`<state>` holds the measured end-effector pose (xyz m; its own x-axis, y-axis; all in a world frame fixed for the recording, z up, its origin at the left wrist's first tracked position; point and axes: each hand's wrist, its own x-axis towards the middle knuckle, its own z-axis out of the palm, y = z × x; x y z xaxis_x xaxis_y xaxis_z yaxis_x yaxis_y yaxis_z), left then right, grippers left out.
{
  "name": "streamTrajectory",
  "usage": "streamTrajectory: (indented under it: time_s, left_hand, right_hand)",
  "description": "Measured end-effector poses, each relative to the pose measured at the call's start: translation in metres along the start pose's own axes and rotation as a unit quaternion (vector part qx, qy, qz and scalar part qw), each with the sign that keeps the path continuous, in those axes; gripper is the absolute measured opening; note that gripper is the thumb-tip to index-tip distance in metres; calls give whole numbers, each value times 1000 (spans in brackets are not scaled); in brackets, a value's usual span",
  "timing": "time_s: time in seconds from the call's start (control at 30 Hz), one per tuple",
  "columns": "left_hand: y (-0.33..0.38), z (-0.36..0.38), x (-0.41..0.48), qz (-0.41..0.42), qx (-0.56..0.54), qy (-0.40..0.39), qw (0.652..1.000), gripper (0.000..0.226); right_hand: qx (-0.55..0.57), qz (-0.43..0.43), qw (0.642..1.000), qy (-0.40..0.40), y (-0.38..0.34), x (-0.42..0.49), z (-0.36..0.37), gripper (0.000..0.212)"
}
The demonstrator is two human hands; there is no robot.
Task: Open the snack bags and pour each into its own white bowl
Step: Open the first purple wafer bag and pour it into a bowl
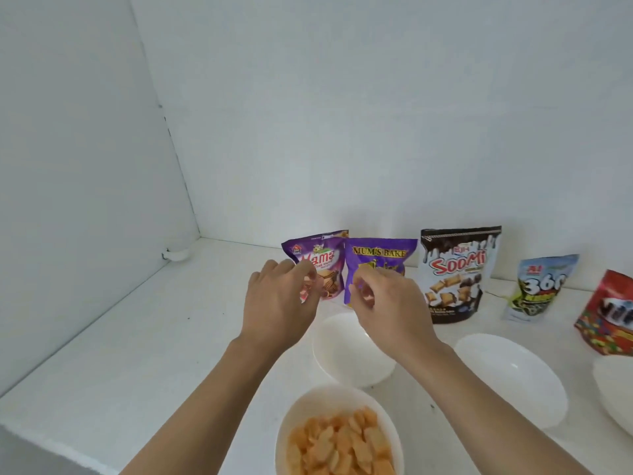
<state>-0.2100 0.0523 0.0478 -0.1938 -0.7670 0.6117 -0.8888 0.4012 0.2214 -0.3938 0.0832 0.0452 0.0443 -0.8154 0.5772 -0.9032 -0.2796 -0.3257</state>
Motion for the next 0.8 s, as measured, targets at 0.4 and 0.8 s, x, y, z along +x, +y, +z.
streamTrajectory:
  time_s: [0.4, 0.8]
  left_hand:
    - [-69, 95, 117, -78, 28, -105, 991, 36]
    - [-104, 112, 130, -36, 22, -180, 983, 30]
  right_hand:
    - [-121, -62, 989, -61, 21, 157, 95, 23]
    - [-199, -52, 966, -159, 20, 182, 132, 15]
